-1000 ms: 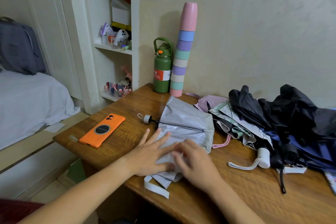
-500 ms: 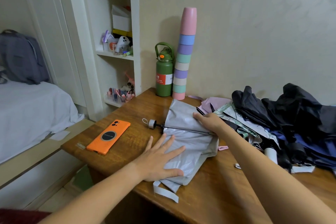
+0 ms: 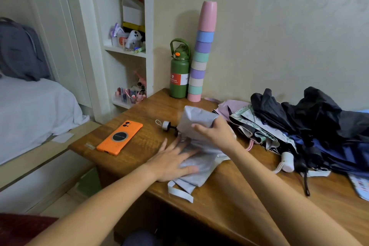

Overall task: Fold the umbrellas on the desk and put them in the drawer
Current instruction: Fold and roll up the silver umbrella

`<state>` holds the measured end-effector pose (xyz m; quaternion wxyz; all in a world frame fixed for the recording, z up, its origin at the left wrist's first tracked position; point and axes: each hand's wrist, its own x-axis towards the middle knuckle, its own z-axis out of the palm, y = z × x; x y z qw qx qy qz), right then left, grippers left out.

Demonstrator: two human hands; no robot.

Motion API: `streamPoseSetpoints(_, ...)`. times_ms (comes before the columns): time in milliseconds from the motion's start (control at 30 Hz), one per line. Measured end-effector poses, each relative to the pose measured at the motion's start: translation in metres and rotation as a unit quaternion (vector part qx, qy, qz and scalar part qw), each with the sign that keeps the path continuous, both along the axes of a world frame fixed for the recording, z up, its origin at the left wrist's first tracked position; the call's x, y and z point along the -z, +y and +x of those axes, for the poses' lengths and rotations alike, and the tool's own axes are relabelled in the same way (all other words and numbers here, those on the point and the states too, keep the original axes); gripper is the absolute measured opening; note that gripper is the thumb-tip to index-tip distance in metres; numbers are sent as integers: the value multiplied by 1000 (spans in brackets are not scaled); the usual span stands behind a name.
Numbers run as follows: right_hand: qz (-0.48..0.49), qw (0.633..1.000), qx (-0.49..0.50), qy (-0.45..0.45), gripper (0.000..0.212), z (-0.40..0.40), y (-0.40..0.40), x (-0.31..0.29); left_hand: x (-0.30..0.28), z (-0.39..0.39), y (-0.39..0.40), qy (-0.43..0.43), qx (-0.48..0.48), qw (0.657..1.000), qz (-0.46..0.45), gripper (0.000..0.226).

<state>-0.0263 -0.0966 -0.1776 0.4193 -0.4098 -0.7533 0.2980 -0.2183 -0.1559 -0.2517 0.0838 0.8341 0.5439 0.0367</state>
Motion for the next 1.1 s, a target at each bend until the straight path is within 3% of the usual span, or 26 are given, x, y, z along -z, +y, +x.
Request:
streamPoseSetpoints(100,73,991,14,-115,59,7,-35,35,-2,1,-1,-16,-15,1000,20,70)
streamPoseSetpoints(200,103,986,-6,-132,58,16,-68,62,-1,2,1,-5,-29,999,12,77)
streamPoseSetpoints(333,97,991,-6,-97,46,24,-84,69,0,2,1,-47,-42,998,18,77)
streamPoseSetpoints(500,63,991,106,-42,26,24,-94,69,2,1,7,-161,-87,982,47,64)
streamPoseSetpoints(600,67,991,109,25,55,25,-97,67,4,-4,6,-243,-129,959,70,60)
streamPoseSetpoints(667,77,993,90,9,60,26,-97,65,3,-9,0,-294,-158,937,105,60)
streamPoseSetpoints(800,123,988,47,-84,32,23,-97,66,-3,-19,-9,-404,-147,888,165,51)
streamPoseSetpoints(900,148,982,30,-112,24,22,-101,65,-3,-19,-7,-393,-112,895,179,39)
streamPoseSetpoints(1100,171,979,30,-102,12,23,-103,60,-7,-21,-10,-458,-116,881,30,46)
